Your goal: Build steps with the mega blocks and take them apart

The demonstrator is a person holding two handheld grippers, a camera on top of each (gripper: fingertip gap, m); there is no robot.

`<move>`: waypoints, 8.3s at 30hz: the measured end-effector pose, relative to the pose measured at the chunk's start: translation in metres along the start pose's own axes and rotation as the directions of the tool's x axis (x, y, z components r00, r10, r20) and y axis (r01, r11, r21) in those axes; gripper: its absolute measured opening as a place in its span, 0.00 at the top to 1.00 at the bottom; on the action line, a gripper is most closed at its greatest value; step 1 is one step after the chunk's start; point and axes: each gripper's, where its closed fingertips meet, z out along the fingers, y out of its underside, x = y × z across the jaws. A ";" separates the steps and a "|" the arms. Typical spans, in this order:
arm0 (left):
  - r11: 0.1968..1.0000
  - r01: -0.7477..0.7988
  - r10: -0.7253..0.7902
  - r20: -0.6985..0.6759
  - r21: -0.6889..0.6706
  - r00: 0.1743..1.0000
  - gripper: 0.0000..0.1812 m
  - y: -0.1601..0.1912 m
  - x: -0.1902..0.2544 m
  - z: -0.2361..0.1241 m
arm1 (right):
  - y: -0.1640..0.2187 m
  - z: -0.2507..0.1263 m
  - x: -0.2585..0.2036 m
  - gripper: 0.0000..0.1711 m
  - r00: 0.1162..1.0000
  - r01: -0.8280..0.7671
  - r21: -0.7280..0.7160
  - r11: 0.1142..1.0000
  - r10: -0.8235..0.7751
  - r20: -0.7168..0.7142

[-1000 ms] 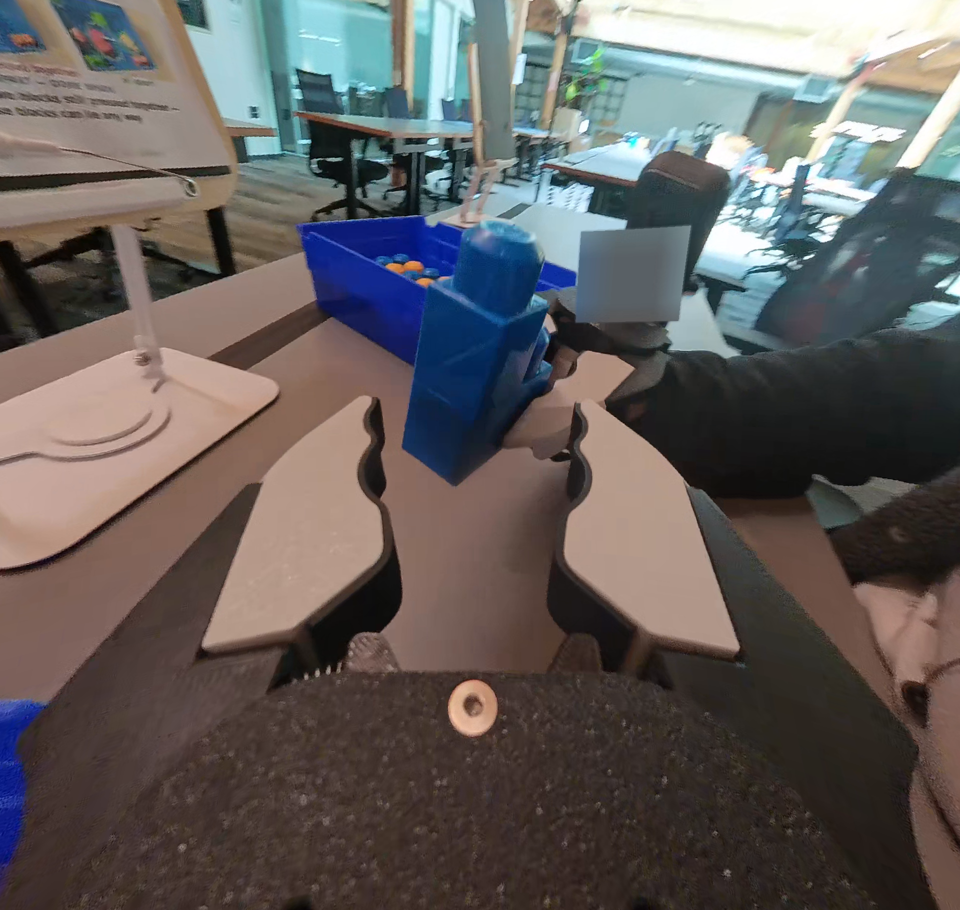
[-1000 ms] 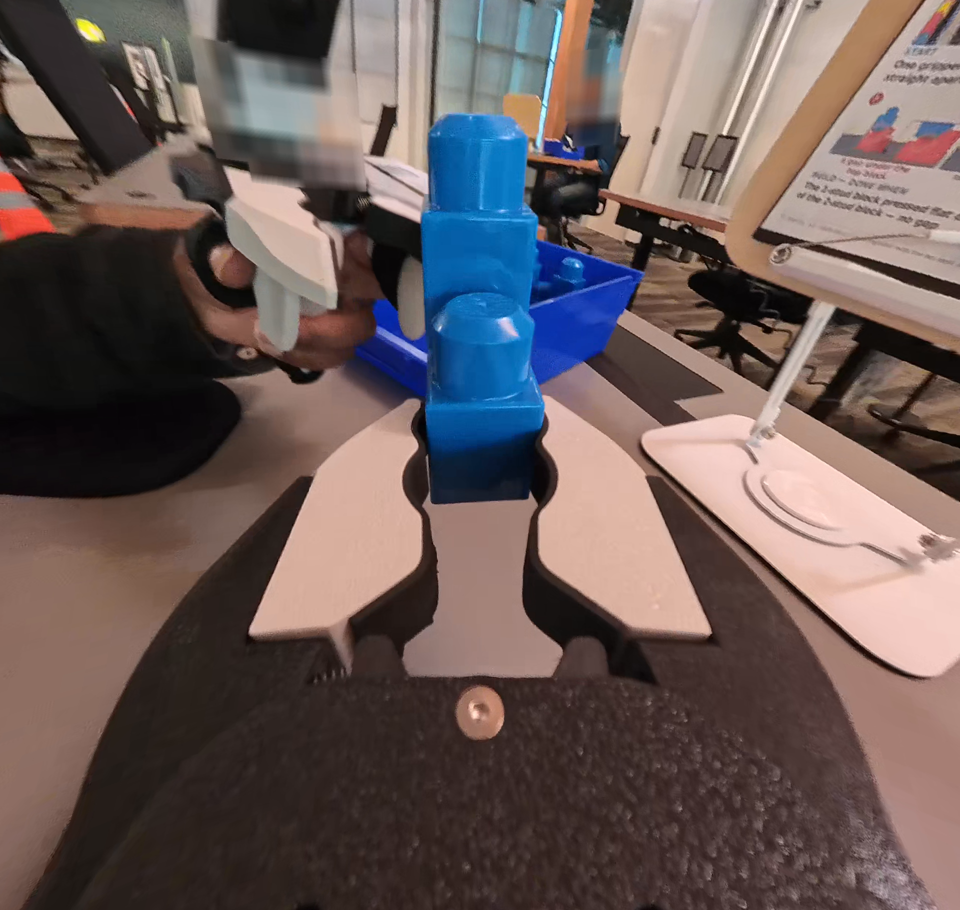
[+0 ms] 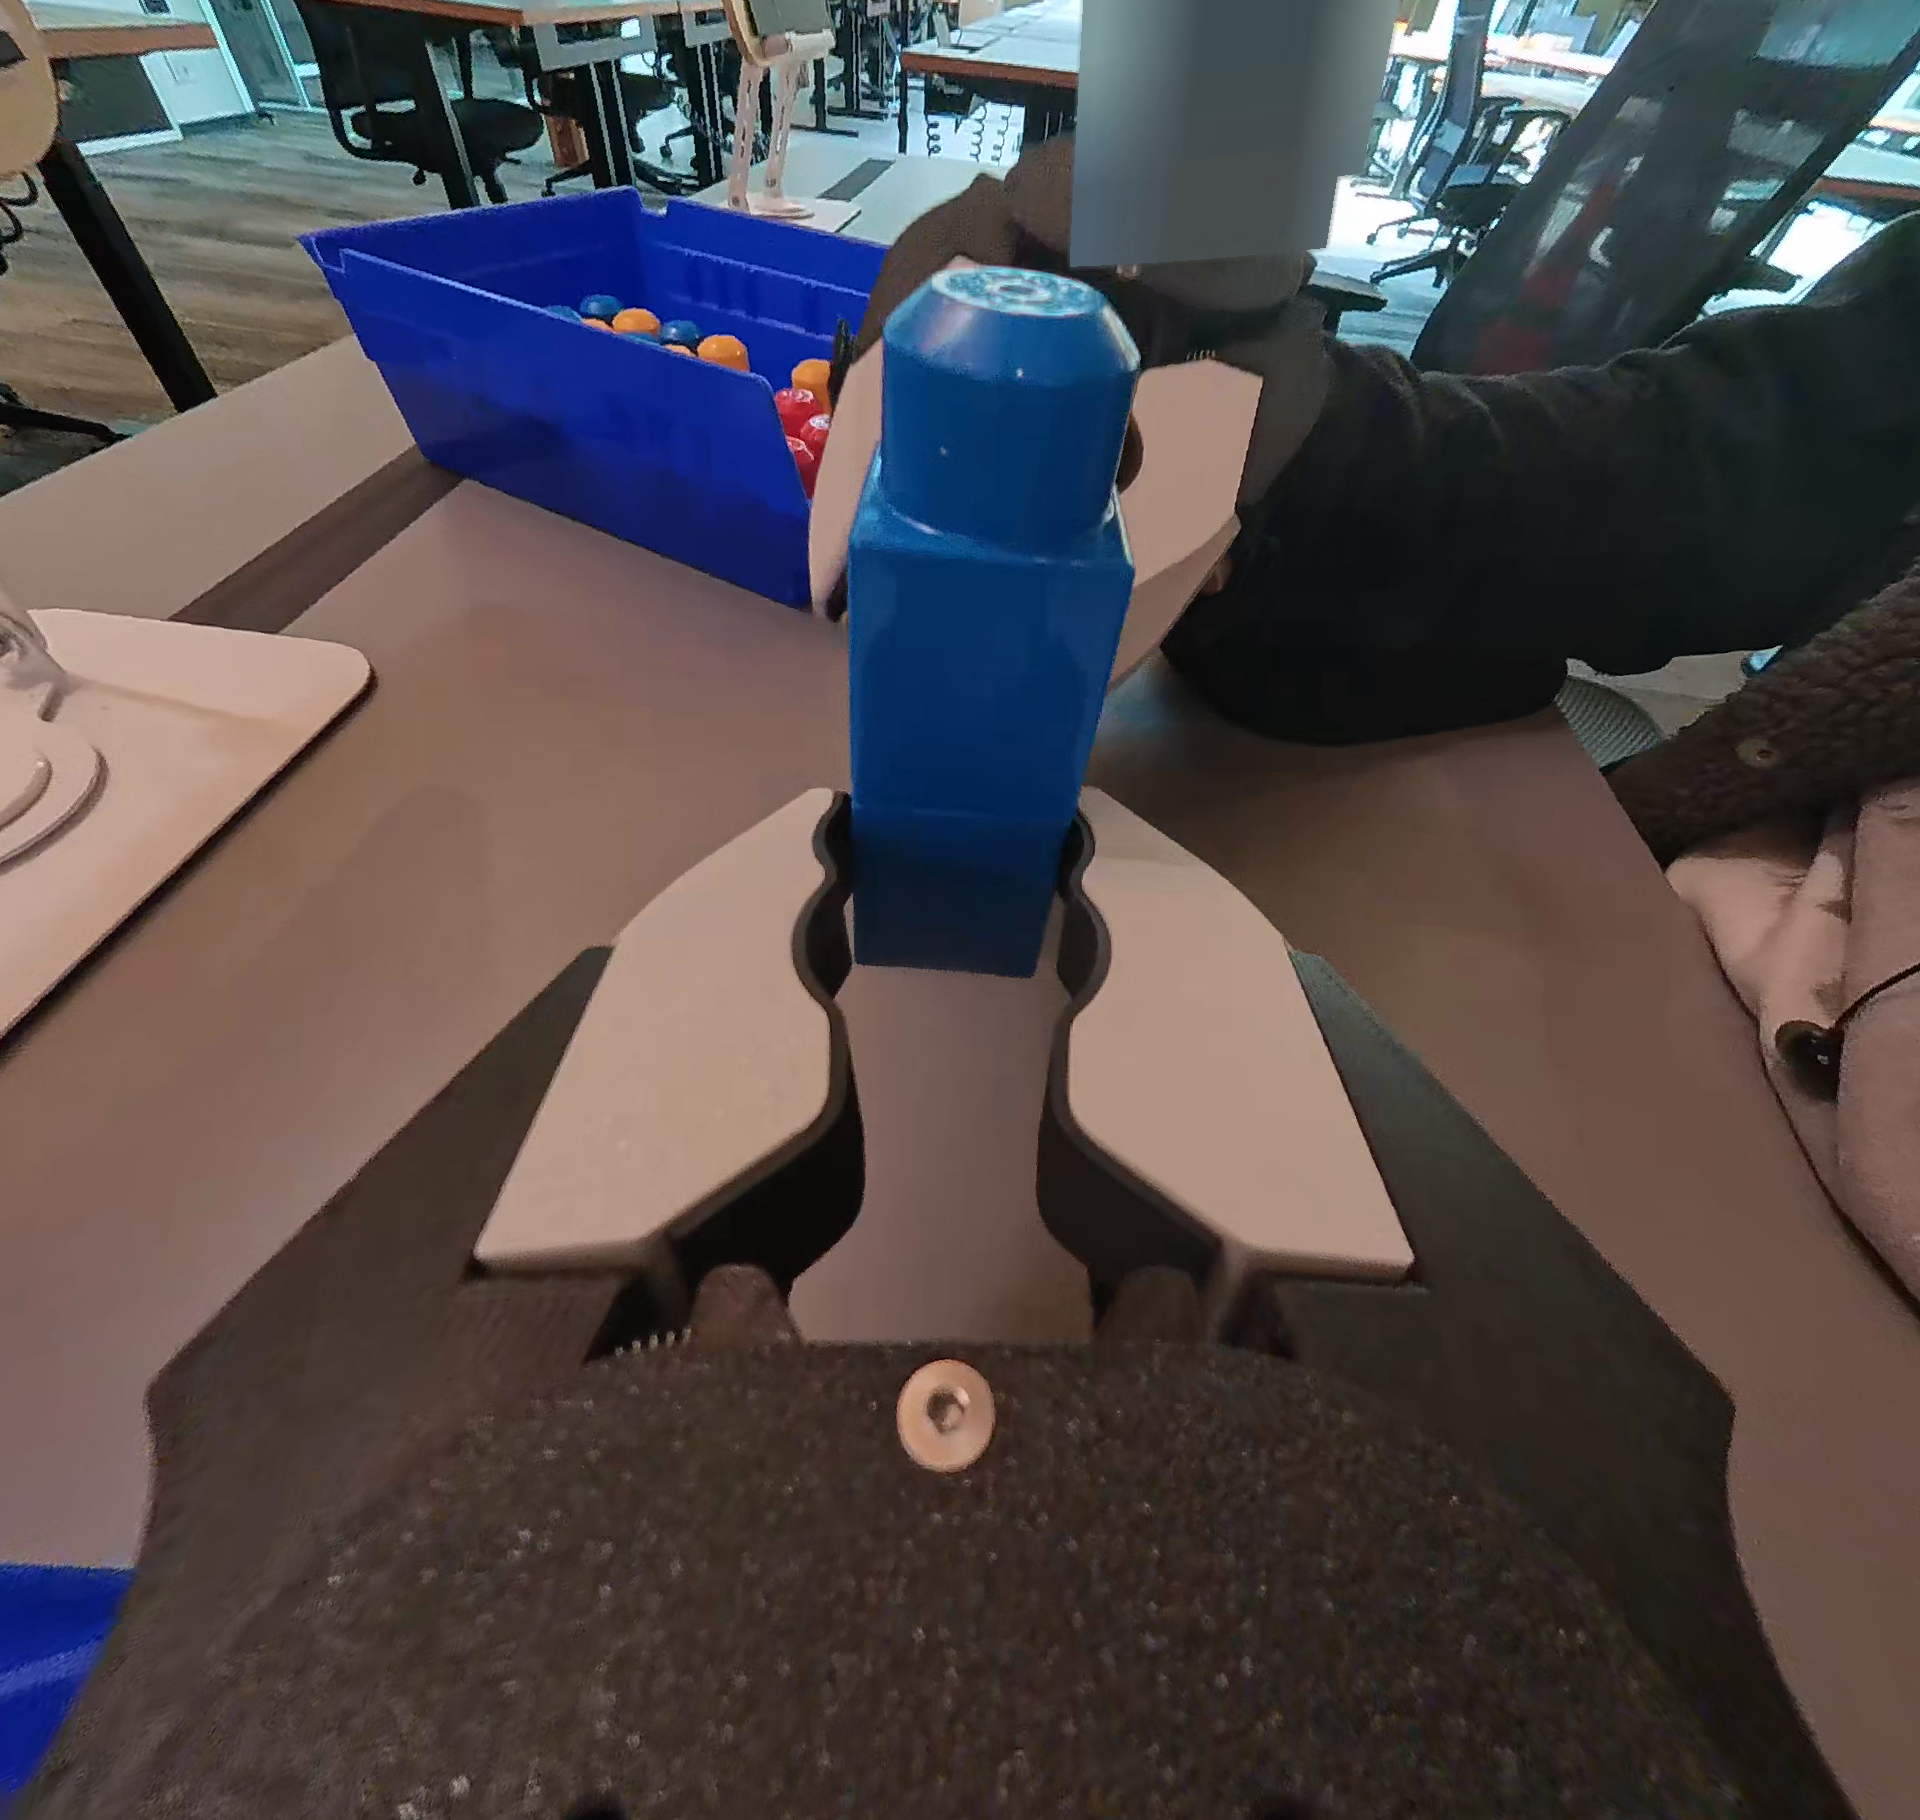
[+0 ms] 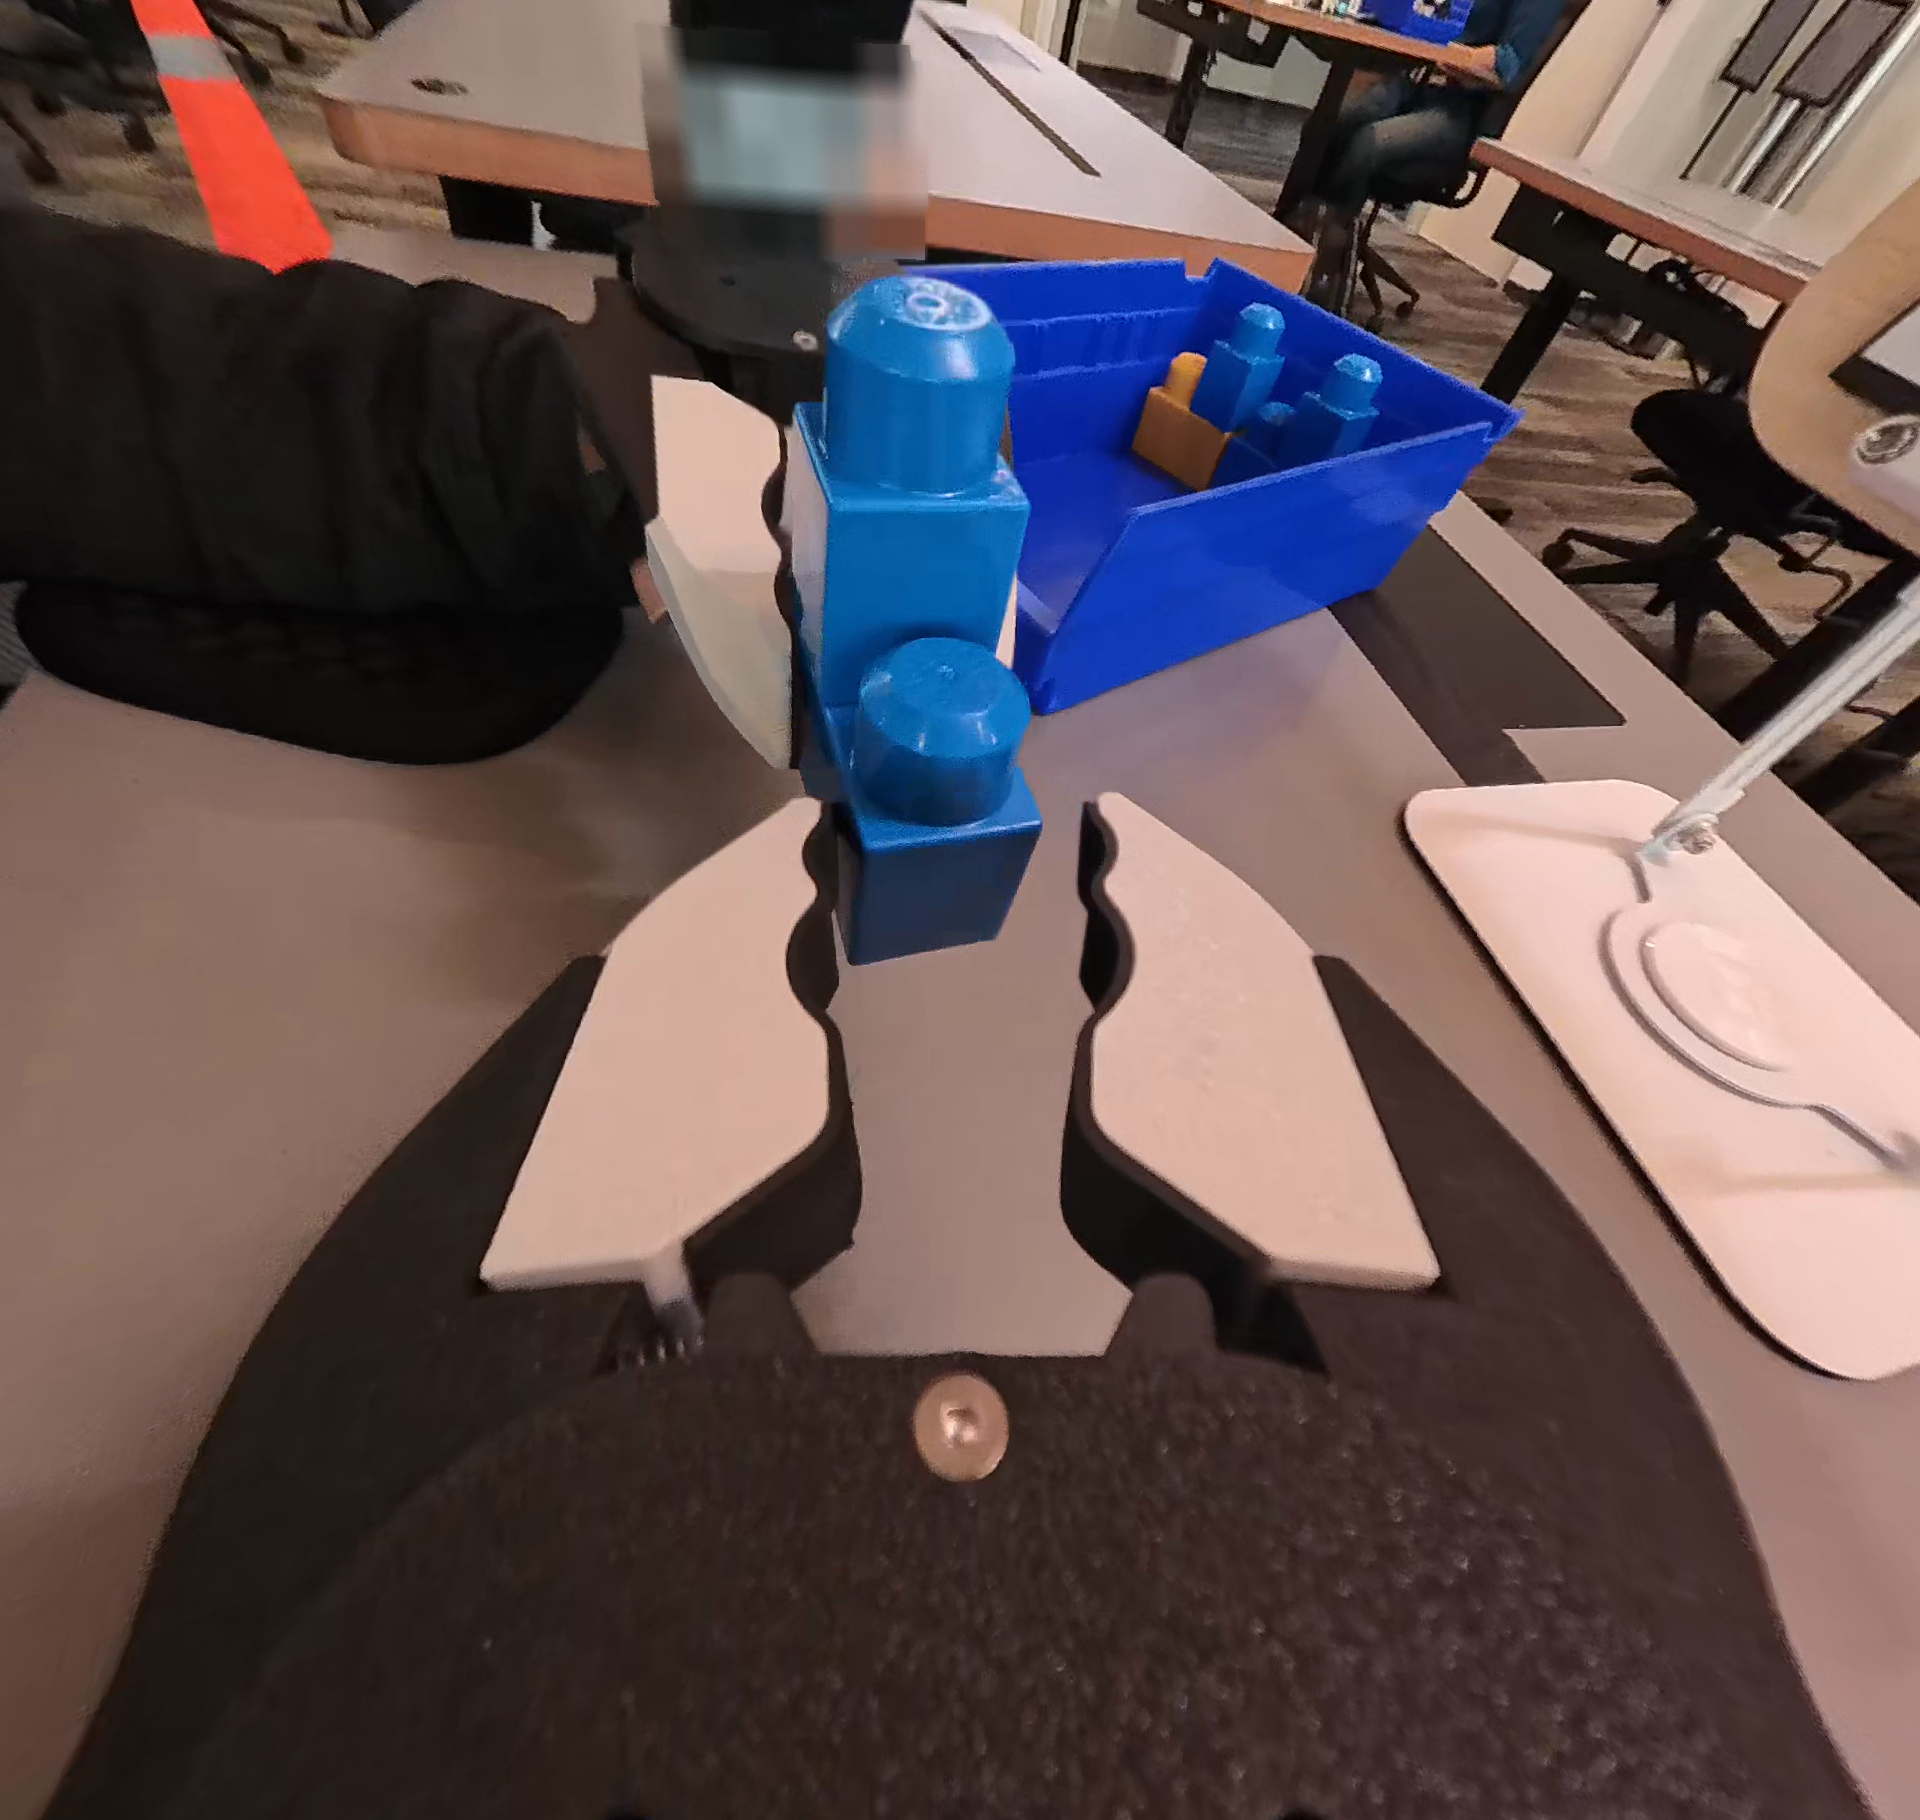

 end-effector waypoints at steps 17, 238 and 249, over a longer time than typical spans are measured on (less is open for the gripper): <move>0.980 -0.066 0.072 0.027 -0.188 0.997 0.79 0.029 0.000 0.015 | -0.004 -0.013 -0.003 0.75 0.997 0.071 -0.112 0.991 -0.073 -0.011; 0.981 -0.176 0.193 0.456 -0.080 0.869 0.80 -0.023 -0.048 -0.025 | -0.008 -0.041 0.110 0.88 0.830 -0.169 -0.150 0.974 0.058 -0.555; 0.987 -0.156 0.163 0.369 -0.048 0.915 0.80 -0.020 -0.036 -0.017 | -0.018 0.000 0.042 0.85 0.974 -0.109 0.062 0.992 0.119 -0.191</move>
